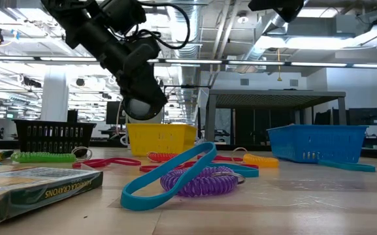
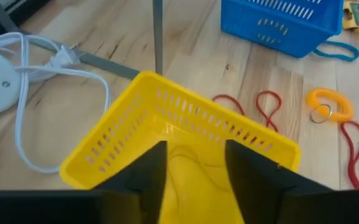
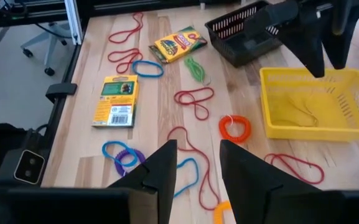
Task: Pick & Place Office Desk Supplies
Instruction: Put the yellow rubber band into the yellow basket, then put the left crayon box into the black basket
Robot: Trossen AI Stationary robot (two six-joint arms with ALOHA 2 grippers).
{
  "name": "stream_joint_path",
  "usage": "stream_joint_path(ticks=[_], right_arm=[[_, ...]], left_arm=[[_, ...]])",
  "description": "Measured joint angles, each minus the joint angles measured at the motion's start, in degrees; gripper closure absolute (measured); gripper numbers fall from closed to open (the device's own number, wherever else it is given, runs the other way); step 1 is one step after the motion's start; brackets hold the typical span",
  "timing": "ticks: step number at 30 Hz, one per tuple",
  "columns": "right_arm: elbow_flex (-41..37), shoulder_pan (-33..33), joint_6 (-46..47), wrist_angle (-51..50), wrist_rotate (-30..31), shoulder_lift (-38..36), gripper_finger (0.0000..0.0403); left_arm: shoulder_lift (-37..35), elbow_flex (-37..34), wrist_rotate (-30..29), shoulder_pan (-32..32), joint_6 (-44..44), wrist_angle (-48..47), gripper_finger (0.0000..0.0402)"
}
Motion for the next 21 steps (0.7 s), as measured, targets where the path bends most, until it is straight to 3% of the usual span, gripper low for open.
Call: stream_joint_path(ticks=[8,14,21], right_arm=[[0.00,0.02,0.00,-0.86,0.00,0.02,0.0285],[0.00,0.00,0.00,-1.23,0.00,0.02,0.0285],[0.00,0.00,0.00,-1.65,0.00,0.02,0.0285]], left_arm=[[0.02,0.02,-0.02,0.00,-0.24,0.49,0.0156],[-5.05,0.02,0.11,0.00,-1.18,-1.11,0.0156],[-18.43,0.04,8.14,-0.74,-7.80,-13.73,0.0177]])
